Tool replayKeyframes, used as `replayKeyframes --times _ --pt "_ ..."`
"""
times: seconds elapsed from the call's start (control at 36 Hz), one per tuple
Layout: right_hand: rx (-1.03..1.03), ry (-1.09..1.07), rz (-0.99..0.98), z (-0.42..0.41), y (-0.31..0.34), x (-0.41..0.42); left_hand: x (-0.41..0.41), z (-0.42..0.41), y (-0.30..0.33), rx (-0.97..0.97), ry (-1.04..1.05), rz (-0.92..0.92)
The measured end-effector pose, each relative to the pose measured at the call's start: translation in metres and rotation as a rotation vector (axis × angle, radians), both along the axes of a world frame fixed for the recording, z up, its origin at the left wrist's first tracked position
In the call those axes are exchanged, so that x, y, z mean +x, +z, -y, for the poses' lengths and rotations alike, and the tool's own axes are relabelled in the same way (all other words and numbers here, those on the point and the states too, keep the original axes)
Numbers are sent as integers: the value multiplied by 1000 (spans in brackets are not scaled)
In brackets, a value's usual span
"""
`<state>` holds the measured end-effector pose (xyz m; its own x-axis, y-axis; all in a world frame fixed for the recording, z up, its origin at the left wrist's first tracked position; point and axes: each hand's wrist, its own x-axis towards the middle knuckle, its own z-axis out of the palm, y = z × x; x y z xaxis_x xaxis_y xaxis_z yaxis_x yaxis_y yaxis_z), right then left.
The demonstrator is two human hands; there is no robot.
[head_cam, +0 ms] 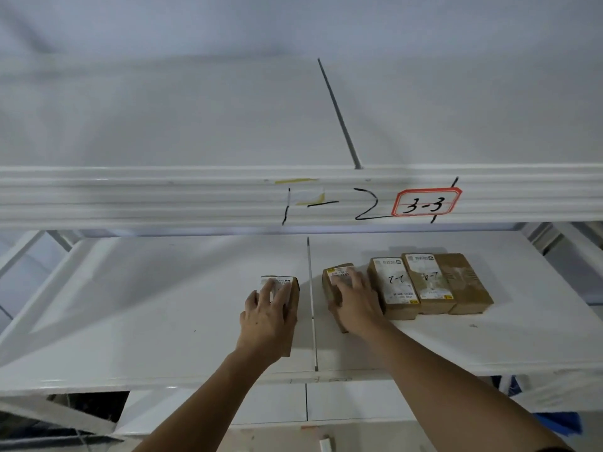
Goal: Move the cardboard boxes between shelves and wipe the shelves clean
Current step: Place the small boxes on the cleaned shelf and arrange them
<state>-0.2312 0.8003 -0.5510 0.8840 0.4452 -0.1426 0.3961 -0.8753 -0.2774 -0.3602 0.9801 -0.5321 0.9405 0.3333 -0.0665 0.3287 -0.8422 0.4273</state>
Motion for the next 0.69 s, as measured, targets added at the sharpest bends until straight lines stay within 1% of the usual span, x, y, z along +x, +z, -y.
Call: replayKeyframes --times 0.14,0.22,0.31,0.42,0.47,0.64,0.69 --pt "28 29 58 21 36 -16 3 18 17 3 -30 41" --pt "52 2 51 53 66 -26 7 40 37 -10 -37 74" --pt "29 -29 88 96 100 -37 14 73 57 -21 -74 89" --pt "9 -125 102 172 137 -62 18 134 83 -21 -170 143" --pt "-3 -167 121 215 150 -77 22 169 95 -15 -232 133" --pt "-36 -340 119 347 171 -141 15 299 122 44 -426 98" --pt "-47 -392 103 389 174 -164 9 344 130 64 -499 117"
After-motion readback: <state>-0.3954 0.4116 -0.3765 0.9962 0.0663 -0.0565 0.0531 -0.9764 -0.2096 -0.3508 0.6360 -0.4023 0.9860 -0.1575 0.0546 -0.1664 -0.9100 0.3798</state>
